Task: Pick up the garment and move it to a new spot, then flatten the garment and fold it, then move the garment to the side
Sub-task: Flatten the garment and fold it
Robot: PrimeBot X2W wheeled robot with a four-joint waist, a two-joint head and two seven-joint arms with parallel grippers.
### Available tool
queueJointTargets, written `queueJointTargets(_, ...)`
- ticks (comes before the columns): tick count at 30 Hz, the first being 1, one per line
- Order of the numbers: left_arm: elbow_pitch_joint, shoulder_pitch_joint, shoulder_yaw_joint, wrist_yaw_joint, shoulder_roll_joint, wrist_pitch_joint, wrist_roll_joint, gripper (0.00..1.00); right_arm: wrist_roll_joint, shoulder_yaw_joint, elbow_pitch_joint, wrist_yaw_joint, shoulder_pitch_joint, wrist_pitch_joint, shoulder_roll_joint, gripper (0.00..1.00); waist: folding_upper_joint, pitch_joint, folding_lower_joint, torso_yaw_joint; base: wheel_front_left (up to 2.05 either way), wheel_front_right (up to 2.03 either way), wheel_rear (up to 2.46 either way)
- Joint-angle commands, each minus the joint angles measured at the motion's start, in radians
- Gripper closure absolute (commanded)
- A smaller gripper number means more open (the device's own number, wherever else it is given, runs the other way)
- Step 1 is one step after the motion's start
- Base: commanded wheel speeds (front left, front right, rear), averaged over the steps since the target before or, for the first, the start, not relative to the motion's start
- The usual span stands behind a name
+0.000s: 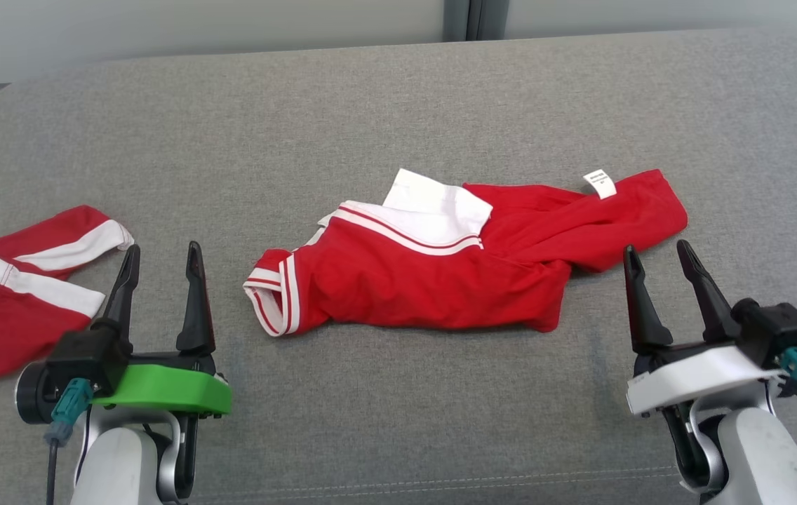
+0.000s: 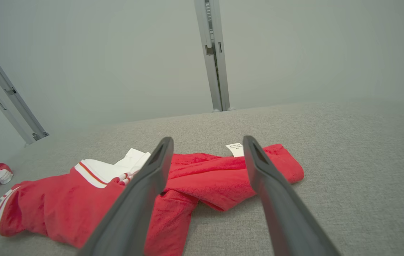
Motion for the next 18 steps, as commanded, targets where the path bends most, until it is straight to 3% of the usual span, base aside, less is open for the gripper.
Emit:
queueJointTargets(1, -0.002, -0.012, -0.002, 0.001, 0.004, -0.002, 0.002, 0.0, 0.007, 0.005, 0.003, -0.001, -0.025, 0.009, -0.013, 0.0, 0.0, 0.009, 0.0001, 0.011, 0.0, 0.0, 0.0)
queueJointTargets(6, -0.001, -0.034, -0.028, -0.008, -0.006, -0.002, -0.004, 0.0, 0.028, 0.073, 0.084, -0.001, -0.136, 0.072, -0.103, 0.0, 0.0, 0.039, 0.0001, 0.062, 0.0, 0.0, 0.0)
queueJointTargets(18, 0.013, -0.117, -0.149, -0.027, -0.031, -0.002, -0.048, 0.0, 0.126, 0.315, 0.352, -0.001, -0.432, 0.145, -0.273, 0.0, 0.0, 0.143, 0.0001, 0.273, 0.0, 0.0, 0.0)
